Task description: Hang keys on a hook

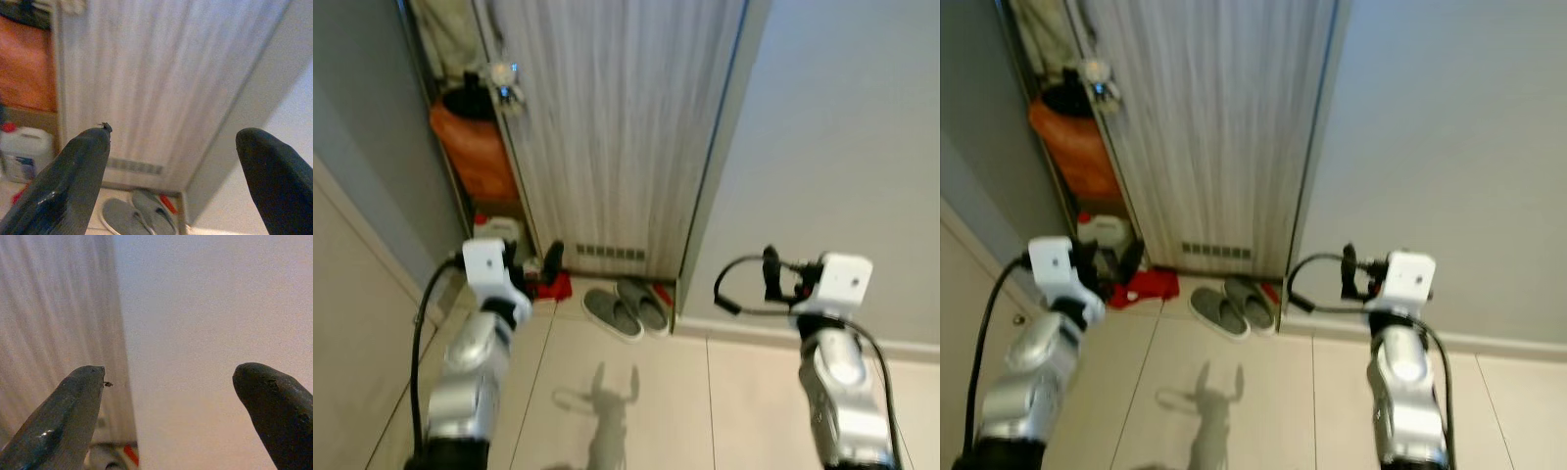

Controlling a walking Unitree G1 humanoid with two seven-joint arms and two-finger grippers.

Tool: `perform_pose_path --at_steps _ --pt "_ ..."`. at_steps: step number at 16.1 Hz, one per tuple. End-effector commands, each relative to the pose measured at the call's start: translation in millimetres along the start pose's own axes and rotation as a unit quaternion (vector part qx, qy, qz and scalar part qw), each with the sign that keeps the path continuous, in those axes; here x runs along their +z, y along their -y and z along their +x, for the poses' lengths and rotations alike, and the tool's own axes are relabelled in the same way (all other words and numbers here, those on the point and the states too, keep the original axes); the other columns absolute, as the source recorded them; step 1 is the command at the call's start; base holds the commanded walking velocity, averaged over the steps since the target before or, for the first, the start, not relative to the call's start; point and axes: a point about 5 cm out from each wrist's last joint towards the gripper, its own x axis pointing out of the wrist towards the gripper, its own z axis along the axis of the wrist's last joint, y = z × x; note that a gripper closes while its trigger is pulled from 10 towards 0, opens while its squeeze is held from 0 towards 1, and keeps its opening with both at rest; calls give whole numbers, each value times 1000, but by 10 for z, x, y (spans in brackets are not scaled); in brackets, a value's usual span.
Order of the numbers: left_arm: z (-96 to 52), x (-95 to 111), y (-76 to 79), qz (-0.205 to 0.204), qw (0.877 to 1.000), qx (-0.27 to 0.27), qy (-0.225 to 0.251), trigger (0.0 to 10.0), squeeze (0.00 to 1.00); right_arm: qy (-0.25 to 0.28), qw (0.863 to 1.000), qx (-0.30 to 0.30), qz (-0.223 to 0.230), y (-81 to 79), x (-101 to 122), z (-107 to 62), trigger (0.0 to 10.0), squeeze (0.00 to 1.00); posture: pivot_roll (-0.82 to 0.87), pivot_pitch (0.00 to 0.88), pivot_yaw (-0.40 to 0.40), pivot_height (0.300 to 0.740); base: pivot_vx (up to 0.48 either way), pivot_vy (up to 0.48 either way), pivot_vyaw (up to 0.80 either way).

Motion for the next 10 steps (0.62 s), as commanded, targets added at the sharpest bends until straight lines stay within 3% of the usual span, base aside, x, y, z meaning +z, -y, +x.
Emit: perform_pose_path --at_steps 1,2,3,5,10 --pt "7 47 49 0 1000 -17 8 10000 0 10 1000 9 -2 -53 63 9 10000 0 -16 0 33 740 0 0 0" --pt "-114 62 12 -4 1000 -22 20 10000 0 13 1000 13 -15 -75 82 -99 10000 0 -16 0 33 740 0 0 0" --pt "-230 33 -30 -3 1000 -10 27 10000 0 -1 997 47 -56 -147 15 -233 10000 0 -10 0 25 740 0 0 0" --pt "-150 -39 -40 -3 1000 -9 18 10000 0 -22 996 56 -59 -185 -25 -105 10000 0 -12 0 11 740 0 0 0" --pt "-81 -165 -70 -12 1000 -14 -1 10000 0 -37 997 51 -46 -100 -61 -21 10000 0 -22 0 -4 740 0 -443 0"
